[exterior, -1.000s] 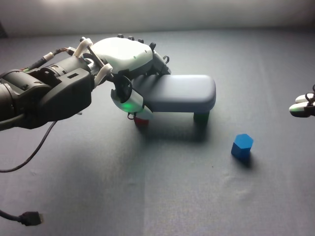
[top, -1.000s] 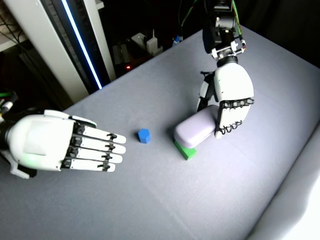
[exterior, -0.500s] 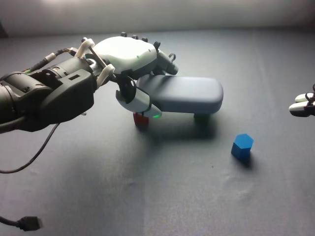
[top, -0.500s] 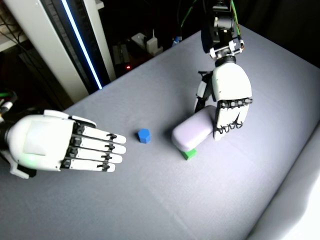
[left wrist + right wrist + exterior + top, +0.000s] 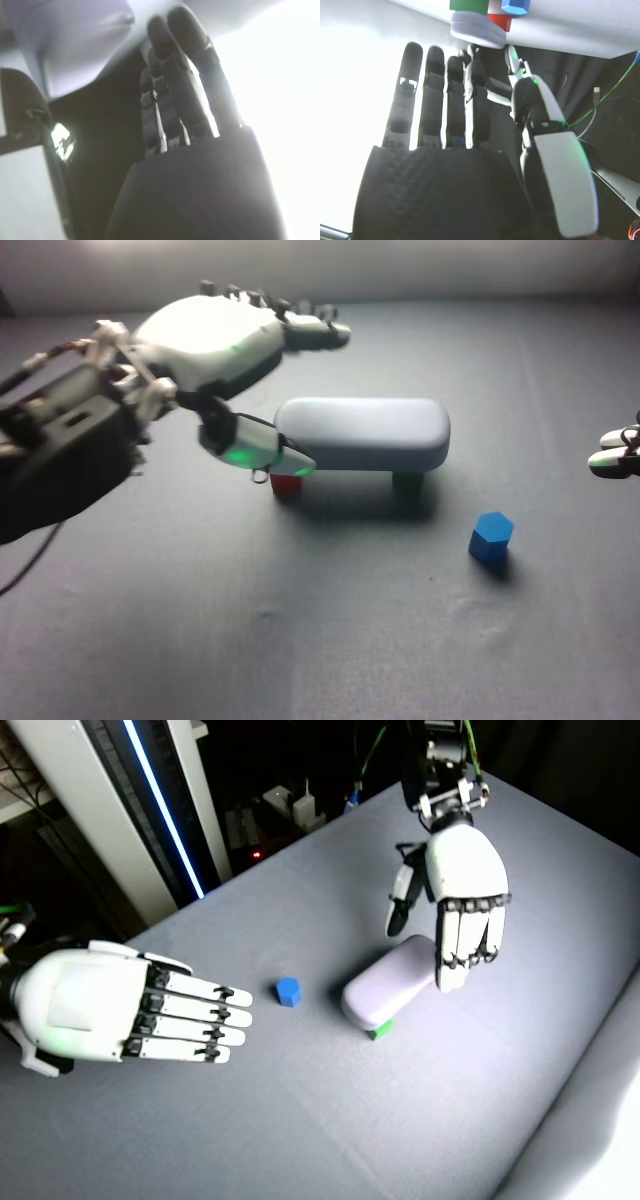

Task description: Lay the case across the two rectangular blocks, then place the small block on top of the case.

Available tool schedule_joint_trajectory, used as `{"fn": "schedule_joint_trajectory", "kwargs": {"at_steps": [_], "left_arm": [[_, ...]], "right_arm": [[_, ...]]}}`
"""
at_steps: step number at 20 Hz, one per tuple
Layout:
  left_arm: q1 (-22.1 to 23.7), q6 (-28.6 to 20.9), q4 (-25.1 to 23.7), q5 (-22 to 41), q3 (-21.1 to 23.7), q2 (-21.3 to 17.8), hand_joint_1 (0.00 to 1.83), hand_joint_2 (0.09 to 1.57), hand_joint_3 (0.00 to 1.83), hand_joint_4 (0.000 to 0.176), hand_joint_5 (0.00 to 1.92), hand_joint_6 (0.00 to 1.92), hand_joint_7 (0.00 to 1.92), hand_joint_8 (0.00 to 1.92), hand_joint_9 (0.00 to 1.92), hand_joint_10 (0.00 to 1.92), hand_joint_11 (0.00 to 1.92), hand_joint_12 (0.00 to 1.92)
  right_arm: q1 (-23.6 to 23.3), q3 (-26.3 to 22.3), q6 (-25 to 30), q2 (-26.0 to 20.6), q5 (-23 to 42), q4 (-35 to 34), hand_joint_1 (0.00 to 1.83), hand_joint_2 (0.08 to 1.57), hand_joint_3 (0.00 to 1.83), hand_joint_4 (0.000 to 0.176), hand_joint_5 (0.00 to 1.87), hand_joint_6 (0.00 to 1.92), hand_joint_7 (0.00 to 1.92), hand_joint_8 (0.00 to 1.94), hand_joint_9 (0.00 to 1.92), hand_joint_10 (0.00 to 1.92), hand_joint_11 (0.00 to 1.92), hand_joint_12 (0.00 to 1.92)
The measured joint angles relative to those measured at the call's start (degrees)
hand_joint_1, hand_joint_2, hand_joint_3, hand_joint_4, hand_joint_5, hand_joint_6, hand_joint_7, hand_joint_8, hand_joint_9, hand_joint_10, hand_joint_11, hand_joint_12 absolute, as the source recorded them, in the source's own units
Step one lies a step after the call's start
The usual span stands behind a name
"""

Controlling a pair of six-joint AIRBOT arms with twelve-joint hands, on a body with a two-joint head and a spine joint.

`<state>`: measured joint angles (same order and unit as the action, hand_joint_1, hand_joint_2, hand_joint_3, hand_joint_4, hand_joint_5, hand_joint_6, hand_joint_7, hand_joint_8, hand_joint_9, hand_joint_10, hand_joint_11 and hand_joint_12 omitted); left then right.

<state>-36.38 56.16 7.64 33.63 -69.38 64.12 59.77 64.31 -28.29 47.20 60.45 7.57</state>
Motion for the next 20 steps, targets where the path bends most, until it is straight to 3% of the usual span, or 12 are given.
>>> {"fn": "schedule_joint_trajectory", "kwargs": {"at_steps": [2,3,5,6,9,10,11,12,14,16,19,20], "left_arm": [[-2.3,-0.1,-0.3,6.5,4.0,-4.5,0.86,0.9,0.0,0.128,0.26,0.0,0.25,0.0,0.22,0.0,0.0,0.73],[-3.8,-0.3,-0.3,10.1,5.9,-6.8,0.78,0.91,0.0,0.144,0.23,0.0,0.21,0.0,0.19,0.0,0.0,0.62],[-6.7,-0.7,-0.4,16.3,9.1,-10.5,0.85,0.93,0.0,0.096,0.24,0.0,0.17,0.0,0.11,0.01,0.0,0.38],[-7.8,-0.7,-0.3,18.7,10.1,-11.7,0.88,0.92,0.0,0.069,0.27,0.0,0.2,0.01,0.13,0.01,0.0,0.44],[-12.5,-0.9,-0.2,24.1,13.9,-15.1,0.81,0.92,0.0,0.043,0.28,0.0,0.26,0.0,0.23,0.01,0.0,0.73],[-14.4,-1.2,-0.2,26.1,15.3,-16.2,0.86,0.91,0.0,0.003,0.28,0.0,0.26,0.0,0.24,0.01,0.0,0.76],[-15.7,-1.4,-0.1,27.5,16.2,-16.9,0.86,0.91,0.0,0.003,0.28,0.0,0.26,0.0,0.24,0.01,0.0,0.76],[-17.8,-1.7,0.6,30.0,17.1,-17.7,0.88,0.92,0.0,0.0,0.26,0.0,0.25,0.0,0.25,0.01,0.0,0.84],[-19.2,-1.7,2.2,32.1,17.6,-18.4,0.88,0.92,0.0,0.008,0.26,0.0,0.24,0.0,0.26,0.01,0.0,0.87],[-20.4,-1.7,4.5,33.7,17.8,-18.4,0.93,0.93,0.0,0.004,0.28,0.0,0.27,0.0,0.28,0.01,0.0,1.09],[-20.7,-1.8,4.8,34.6,17.8,-18.2,0.97,0.91,0.0,0.0,0.3,0.01,0.27,0.0,0.28,0.0,0.0,1.07],[-20.9,-1.9,4.8,34.7,17.8,-18.0,0.98,0.91,0.0,0.0,0.29,0.0,0.26,0.0,0.28,0.0,0.0,1.04]], "right_arm": [[-0.4,0.0,0.0,0.0,-0.2,0.5,0.55,1.34,0.0,0.0,0.48,0.0,0.41,0.0,0.45,0.0,0.14,0.9],[-0.8,0.0,0.0,0.0,-0.1,0.8,0.59,1.31,0.0,0.0,0.49,0.0,0.42,0.0,0.46,0.0,0.13,0.9],[-1.1,0.0,0.0,0.1,0.0,1.3,0.65,1.27,0.0,0.0,0.48,0.0,0.4,0.0,0.41,0.0,0.04,0.95],[-1.2,0.0,0.0,0.1,0.0,1.4,0.71,1.24,0.0,0.0,0.48,0.0,0.41,0.0,0.42,0.01,0.06,0.98],[-3.9,0.7,0.1,0.9,-0.9,3.5,0.89,1.15,0.0,0.0,0.51,0.01,0.44,0.0,0.45,0.01,0.08,1.02],[-5.7,1.2,0.1,1.5,-2.3,4.7,0.91,1.11,0.0,0.0,0.53,0.01,0.45,0.0,0.47,0.01,0.07,1.07],[-7.1,1.7,0.2,2.2,-3.1,5.9,0.91,1.11,0.0,0.0,0.53,0.01,0.45,0.0,0.47,0.01,0.07,1.07],[-9.0,2.6,1.4,3.6,-4.6,8.4,0.84,1.12,0.0,0.037,0.5,0.0,0.43,0.0,0.45,0.0,0.02,1.13],[-10.7,3.8,2.7,5.4,-6.7,10.9,0.82,1.13,0.01,0.043,0.49,0.0,0.43,0.0,0.45,0.0,0.03,1.14],[-13.0,5.2,4.0,7.8,-9.9,13.7,0.9,1.1,0.0,0.033,0.51,0.0,0.42,0.0,0.45,0.0,0.04,1.11],[-15.8,6.9,5.2,10.2,-13.3,17.7,0.95,1.07,0.0,0.007,0.54,0.0,0.47,0.0,0.47,0.0,0.1,1.02],[-16.5,7.3,5.3,11.0,-14.6,18.6,0.94,1.07,0.0,0.016,0.53,0.0,0.46,0.0,0.47,0.0,0.1,1.01]]}}
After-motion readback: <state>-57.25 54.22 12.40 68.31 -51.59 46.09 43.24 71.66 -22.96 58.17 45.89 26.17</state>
